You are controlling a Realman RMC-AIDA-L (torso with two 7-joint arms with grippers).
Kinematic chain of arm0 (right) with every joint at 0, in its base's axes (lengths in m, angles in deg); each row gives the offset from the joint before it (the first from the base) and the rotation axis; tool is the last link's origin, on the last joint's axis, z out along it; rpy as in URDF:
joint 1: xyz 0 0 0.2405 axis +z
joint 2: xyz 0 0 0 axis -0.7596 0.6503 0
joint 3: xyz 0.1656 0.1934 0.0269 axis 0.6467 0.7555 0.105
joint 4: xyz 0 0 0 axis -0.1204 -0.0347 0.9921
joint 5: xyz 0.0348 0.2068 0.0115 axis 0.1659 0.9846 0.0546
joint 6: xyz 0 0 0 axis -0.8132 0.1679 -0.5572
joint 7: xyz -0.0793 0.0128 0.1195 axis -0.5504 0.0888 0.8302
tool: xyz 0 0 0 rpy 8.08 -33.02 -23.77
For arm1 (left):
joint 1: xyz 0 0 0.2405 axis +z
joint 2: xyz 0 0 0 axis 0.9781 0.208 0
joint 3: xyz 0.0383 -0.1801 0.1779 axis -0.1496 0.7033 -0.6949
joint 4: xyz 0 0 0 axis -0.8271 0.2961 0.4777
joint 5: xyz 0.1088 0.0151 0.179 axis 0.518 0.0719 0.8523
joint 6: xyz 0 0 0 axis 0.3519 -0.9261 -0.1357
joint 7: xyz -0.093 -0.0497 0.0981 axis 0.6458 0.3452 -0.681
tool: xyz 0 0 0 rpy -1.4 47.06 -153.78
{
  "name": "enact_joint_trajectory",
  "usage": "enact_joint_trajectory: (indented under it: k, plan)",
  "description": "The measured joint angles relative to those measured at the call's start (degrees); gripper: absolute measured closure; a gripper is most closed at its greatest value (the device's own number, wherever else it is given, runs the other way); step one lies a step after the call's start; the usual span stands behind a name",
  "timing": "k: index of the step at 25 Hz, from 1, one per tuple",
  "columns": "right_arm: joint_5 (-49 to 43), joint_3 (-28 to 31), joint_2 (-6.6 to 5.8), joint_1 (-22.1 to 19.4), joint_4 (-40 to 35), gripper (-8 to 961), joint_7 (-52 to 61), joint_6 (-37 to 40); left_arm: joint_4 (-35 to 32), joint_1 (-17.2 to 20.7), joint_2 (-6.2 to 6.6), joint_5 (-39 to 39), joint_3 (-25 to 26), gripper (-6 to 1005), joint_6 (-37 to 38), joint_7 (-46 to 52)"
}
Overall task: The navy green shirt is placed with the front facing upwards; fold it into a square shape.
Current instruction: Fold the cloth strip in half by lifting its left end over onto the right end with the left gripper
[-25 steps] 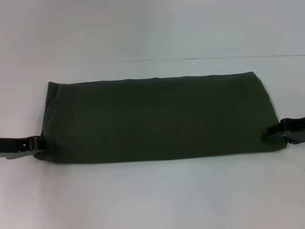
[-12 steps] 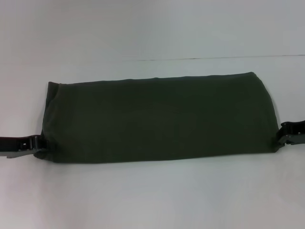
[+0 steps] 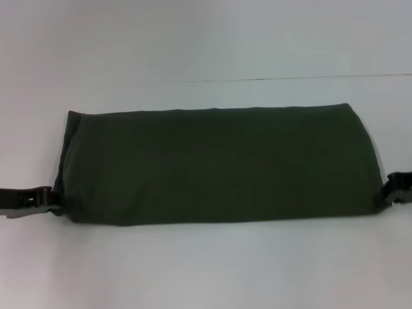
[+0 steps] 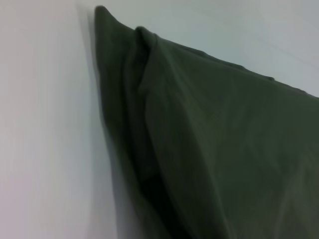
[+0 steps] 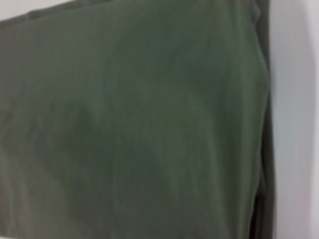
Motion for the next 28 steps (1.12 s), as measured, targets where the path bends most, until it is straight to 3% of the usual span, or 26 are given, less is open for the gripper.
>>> enact_joint_trajectory:
  k: [4, 10, 20, 28]
  plan:
    - [-0.1, 0.0, -0.65, -0.6, -0.3, 913, -1.6, 5.5, -1.7, 0.6, 0.76, 0.3, 2.0, 935, 6.4, 0.1]
    - [-3.9, 0.0, -0.59, -1.3, -1.3, 900, -3.3, 11.5, -4.5, 1.5, 1.50, 4.0, 3.4, 935, 14.4, 1.2]
    - [-6.2, -0.4, -0.41, -2.1, -1.5, 878, -7.2, 18.0, -6.8, 3.1, 1.41, 9.0, 4.9, 932, 23.9, 1.9]
    - [-8.3, -0.6, -0.02, -2.2, -1.6, 860, -8.1, 19.9, -7.0, 3.4, 1.31, 9.4, 4.9, 930, 26.6, 1.8]
